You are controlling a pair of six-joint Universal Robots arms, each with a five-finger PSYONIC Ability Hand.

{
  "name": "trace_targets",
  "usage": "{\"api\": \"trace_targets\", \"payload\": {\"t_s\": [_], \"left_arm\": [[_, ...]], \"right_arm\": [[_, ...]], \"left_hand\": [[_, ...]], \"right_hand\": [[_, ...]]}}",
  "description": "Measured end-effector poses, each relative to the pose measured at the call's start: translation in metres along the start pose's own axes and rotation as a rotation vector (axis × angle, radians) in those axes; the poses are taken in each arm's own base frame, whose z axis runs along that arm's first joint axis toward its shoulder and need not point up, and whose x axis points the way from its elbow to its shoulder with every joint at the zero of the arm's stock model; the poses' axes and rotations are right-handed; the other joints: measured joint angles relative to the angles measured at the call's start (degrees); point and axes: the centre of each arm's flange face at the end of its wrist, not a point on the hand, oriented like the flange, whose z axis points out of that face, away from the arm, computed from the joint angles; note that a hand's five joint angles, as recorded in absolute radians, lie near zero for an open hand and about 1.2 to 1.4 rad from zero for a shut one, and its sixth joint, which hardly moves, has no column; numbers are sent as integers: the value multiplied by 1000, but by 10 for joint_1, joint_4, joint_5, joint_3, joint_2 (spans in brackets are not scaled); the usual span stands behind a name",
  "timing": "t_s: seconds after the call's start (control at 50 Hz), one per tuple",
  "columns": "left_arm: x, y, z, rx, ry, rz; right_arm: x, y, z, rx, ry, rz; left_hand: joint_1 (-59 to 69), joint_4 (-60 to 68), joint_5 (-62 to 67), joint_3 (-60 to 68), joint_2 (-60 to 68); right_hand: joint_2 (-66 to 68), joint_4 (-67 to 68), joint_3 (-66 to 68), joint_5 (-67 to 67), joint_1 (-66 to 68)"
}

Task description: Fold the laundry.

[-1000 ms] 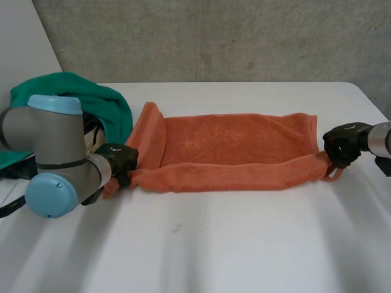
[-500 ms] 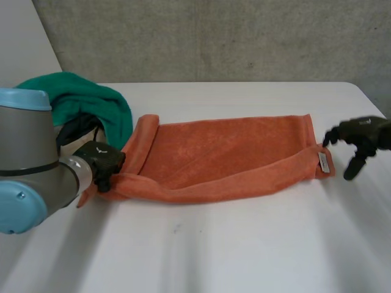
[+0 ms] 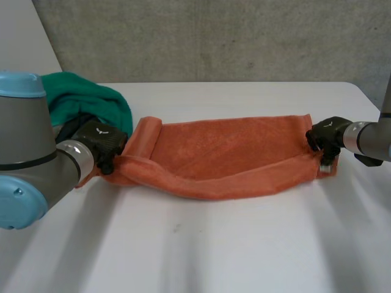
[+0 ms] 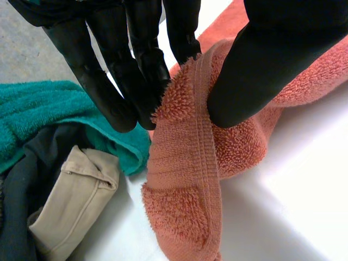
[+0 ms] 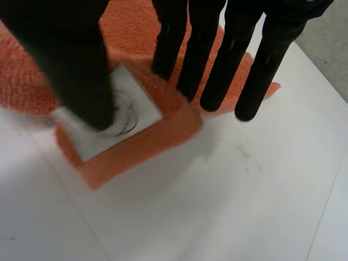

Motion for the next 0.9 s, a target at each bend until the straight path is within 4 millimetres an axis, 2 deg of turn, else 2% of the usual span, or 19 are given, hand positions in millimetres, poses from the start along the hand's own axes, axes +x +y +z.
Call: {"api": "trace_targets", "payload": {"t_s": [0.06,0.14,0.26,0.3,0.36,0.4,0.5,0.6,0.66,0.72,0.74,0.76,0.82,0.84,0.86,0.88,0.9], "left_arm": [[0,-1,-1,4,2,-7],[-1,0,-4,-2,4,-16],[-1,8,-16,-53,34,-18],[2,15,-24,-102,73,-4],[9,27,-33,-187,144,28],[14,35,-38,-245,196,57],[23,52,-37,-352,284,142],[18,45,-20,-331,241,207],[4,16,0,-198,127,224],[-17,-30,19,21,-23,219],[-28,-54,24,134,-92,212],[-35,-69,26,206,-135,207],[-62,-126,24,490,-290,177],[-67,-134,22,534,-313,171],[-78,-157,17,661,-376,150],[-86,-171,12,743,-414,132],[-89,-176,10,777,-430,124]], "right_arm": [[5,-3,-3,10,17,32],[12,-4,-21,-9,14,87],[20,2,-71,-114,-72,100],[18,11,-96,-192,-154,49],[13,21,-119,-263,-258,-16],[9,26,-128,-288,-304,-40],[2,30,-133,-310,-343,-64],[8,24,-124,-280,-274,-89],[23,5,-112,-193,-132,-101],[50,-27,-103,-36,76,-78],[64,-44,-102,51,175,-56],[72,-53,-102,102,229,-41],[107,-94,-114,351,457,45],[113,-100,-117,391,489,60],[127,-115,-127,510,576,102],[137,-125,-135,591,632,128],[141,-130,-139,631,658,141]], "left_hand": [[0,0,0,0,0],[0,1,0,0,0],[0,2,0,0,0],[0,2,0,0,0],[0,2,0,0,0],[0,2,0,0,0],[0,2,0,1,1],[0,2,0,2,1],[0,2,0,2,1],[0,2,0,2,1],[0,2,0,2,1],[0,2,0,2,1],[4,2,0,2,1],[4,2,0,2,1],[4,2,0,2,1],[4,2,0,2,1],[4,2,0,2,1]], "right_hand": [[105,115,110,109,82],[108,126,119,111,82],[108,127,123,111,82],[108,127,124,111,82],[108,127,124,111,82],[108,127,124,111,82],[108,127,124,111,82],[108,128,124,111,82],[108,129,125,111,82],[108,129,124,111,82],[108,129,124,111,82],[108,129,124,111,82],[108,129,124,111,82],[108,129,125,111,82],[108,129,124,111,82],[108,129,124,111,82],[108,129,125,111,82]]}}
